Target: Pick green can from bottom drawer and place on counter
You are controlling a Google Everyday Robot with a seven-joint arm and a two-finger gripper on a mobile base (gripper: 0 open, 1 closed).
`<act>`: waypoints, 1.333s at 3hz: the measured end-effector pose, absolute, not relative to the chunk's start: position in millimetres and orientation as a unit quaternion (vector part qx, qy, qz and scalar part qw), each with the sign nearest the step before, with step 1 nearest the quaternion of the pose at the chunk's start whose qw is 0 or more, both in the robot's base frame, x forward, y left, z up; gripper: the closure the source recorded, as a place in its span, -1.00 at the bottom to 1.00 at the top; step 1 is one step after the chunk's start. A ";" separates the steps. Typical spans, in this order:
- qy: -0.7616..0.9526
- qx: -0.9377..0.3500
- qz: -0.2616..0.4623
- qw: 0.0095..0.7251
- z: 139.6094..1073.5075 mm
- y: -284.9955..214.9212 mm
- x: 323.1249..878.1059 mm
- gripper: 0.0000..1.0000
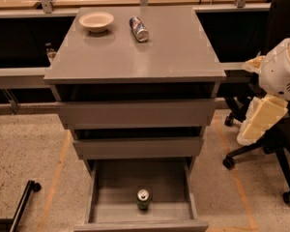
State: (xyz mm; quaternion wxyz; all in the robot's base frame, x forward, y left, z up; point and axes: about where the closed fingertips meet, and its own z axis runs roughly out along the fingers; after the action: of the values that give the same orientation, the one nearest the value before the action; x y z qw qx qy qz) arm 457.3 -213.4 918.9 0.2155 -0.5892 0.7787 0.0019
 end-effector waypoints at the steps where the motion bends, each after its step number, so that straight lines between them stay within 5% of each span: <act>1: 0.779 -0.589 0.002 0.215 919.4 -213.3 456.7 -1.00; 4: 0.735 -0.586 0.144 0.308 799.6 -115.9 455.9 -1.00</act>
Offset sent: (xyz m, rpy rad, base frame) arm -0.0139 0.0662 -0.0720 0.3044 0.0165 0.0725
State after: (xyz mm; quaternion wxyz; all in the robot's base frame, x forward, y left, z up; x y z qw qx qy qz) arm 455.9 -115.9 799.6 0.3082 -0.5864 0.7352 0.1438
